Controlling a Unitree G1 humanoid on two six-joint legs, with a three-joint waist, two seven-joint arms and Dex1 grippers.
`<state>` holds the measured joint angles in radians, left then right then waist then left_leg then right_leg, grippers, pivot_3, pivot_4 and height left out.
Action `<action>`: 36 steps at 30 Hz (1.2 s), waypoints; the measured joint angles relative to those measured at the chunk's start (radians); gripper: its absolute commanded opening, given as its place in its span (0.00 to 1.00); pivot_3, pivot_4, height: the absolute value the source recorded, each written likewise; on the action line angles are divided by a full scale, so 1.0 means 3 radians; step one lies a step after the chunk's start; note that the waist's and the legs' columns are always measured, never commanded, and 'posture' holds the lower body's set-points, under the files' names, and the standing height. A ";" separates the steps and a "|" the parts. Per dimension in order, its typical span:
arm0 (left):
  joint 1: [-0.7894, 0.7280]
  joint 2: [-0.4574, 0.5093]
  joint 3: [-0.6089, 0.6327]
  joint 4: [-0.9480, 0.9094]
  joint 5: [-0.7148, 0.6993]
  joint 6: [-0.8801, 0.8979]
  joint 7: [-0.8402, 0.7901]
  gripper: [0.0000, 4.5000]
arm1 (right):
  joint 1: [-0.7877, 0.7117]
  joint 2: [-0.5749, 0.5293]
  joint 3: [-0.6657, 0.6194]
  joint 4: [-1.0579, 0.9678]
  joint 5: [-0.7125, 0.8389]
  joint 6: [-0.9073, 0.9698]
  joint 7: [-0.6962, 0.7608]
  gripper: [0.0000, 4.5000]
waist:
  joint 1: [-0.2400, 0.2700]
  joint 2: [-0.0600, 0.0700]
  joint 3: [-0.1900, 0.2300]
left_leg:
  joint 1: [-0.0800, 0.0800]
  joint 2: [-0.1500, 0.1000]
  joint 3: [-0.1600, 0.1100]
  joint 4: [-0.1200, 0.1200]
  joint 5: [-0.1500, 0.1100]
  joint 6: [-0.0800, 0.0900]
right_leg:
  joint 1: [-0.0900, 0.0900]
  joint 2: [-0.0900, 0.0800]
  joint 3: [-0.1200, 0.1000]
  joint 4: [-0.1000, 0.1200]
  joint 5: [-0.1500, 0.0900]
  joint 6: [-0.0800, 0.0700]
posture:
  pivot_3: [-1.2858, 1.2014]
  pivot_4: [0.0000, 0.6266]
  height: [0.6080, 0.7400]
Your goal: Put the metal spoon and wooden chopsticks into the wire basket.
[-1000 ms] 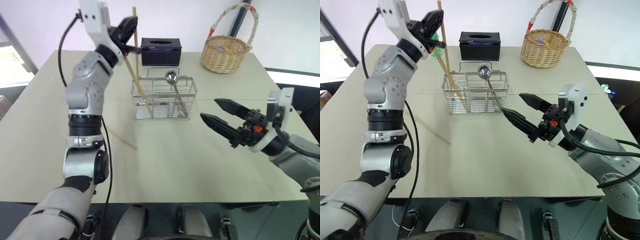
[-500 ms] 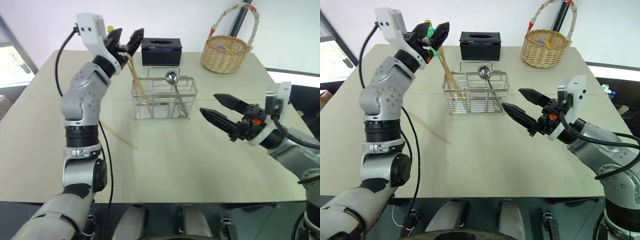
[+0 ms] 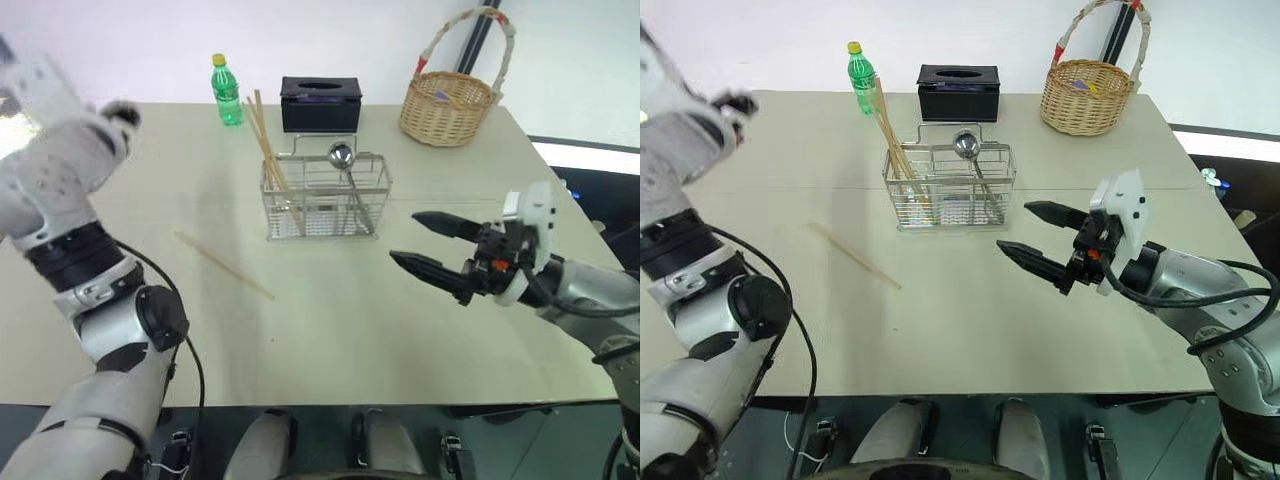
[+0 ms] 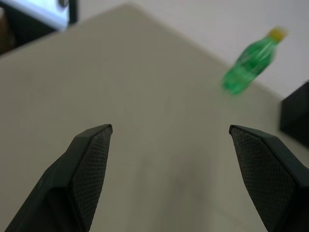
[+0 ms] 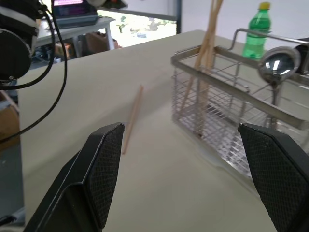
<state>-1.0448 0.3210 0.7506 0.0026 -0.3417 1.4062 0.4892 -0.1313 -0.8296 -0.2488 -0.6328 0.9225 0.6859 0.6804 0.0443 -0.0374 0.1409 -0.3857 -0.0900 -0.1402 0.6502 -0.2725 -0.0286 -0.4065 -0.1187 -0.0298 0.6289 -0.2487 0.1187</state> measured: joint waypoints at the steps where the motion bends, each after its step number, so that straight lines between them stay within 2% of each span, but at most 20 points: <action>1: 0.0043 -0.0057 0.0084 -0.0047 0.0081 0.0135 0.0071 0.91 | 0.0034 -0.0036 0.0016 -0.0005 -0.0038 -0.0026 0.0075 0.87 | 0.0001 -0.0005 0.0000 | 0.0000 -0.0001 0.0000 0.0001 0.0000 -0.0001 | 0.0002 -0.0001 0.0000 0.0000 0.0000 0.0000 | 0.52 0.24 0.40; 4: 0.0099 -0.0262 0.0289 -0.0153 0.0290 0.0376 0.0167 0.91 | 0.0138 -0.0082 0.0045 -0.0027 -0.0153 -0.0086 0.0256 0.87 | 0.0001 -0.0015 -0.0001 | -0.0001 -0.0001 0.0001 0.0001 0.0000 -0.0005 | 0.0002 -0.0003 0.0000 -0.0001 0.0000 0.0000 | 0.52 0.24 0.40; 7: 0.0099 -0.0465 0.0321 -0.0146 0.0388 0.0377 0.0159 0.91 | 0.0159 -0.0079 0.0065 -0.0038 -0.0190 -0.0127 0.0322 0.87 | -0.0003 -0.0014 -0.0001 | -0.0002 -0.0001 0.0001 0.0001 -0.0003 -0.0020 | 0.0001 -0.0004 0.0000 -0.0001 0.0000 0.0000 | 0.52 0.24 0.40; 14: 0.0092 -0.0750 0.0323 0.0308 0.0522 0.0028 0.0154 0.91 | 0.0164 -0.0029 0.0087 -0.0063 -0.0216 -0.0127 0.0294 0.87 | -0.0009 -0.0014 -0.0001 | -0.0002 0.0001 0.0003 -0.0001 -0.0003 -0.0021 | -0.0001 -0.0004 0.0000 -0.0001 0.0000 0.0000 | 0.52 0.24 0.40; 25: 0.0036 -0.0708 0.0362 0.1283 0.0516 -0.0633 0.0315 0.91 | 0.0275 0.0070 0.0078 -0.0253 -0.0090 -0.0092 0.0097 0.87 | -0.0007 -0.0007 -0.0005 | -0.0001 0.0000 0.0005 -0.0001 -0.0004 -0.0020 | -0.0001 -0.0006 0.0000 -0.0001 0.0000 0.0001 | 0.52 0.24 0.40; 28: 0.0032 -0.0646 0.0354 0.1493 0.0508 -0.0831 0.0358 0.71 | 0.0289 0.0078 0.0078 -0.0267 -0.0081 -0.0083 0.0073 0.87 | -0.0009 0.0006 -0.0013 | 0.0009 0.0000 0.0006 -0.0002 -0.0004 -0.0019 | 0.0008 -0.0006 0.0000 0.0000 0.0000 0.0001 | 0.52 0.24 0.40; 34: 0.0033 -0.0538 0.0356 0.1723 0.0444 -0.1040 0.0408 0.03 | 0.0283 0.0082 0.0078 -0.0267 -0.0079 -0.0083 0.0039 0.87 | 0.0000 0.0008 -0.0014 | 0.0014 0.0001 0.0005 -0.0003 -0.0004 -0.0019 | 0.0012 -0.0006 0.0000 0.0000 0.0000 0.0001 | 0.52 0.24 0.40; 36: 0.0033 -0.0522 0.0356 0.1755 0.0404 -0.1081 0.0416 0.01 | 0.0270 0.0086 0.0078 -0.0267 -0.0076 -0.0083 0.0027 0.87 | 0.0002 0.0008 -0.0014 | 0.0013 -0.0001 0.0005 -0.0002 -0.0004 -0.0019 | 0.0012 -0.0008 0.0000 0.0000 0.0000 0.0001 | 0.52 0.24 0.40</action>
<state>-1.0349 0.1644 0.8573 0.5292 -0.2205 1.0818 0.6140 -0.0503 -0.8039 -0.2255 -0.7128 0.8996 0.6612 0.6885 0.0448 -0.0350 0.1368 -0.3819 -0.0903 -0.1386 0.6496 -0.2738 -0.0343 -0.4029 -0.1210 -0.0297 0.6290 -0.2487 0.1191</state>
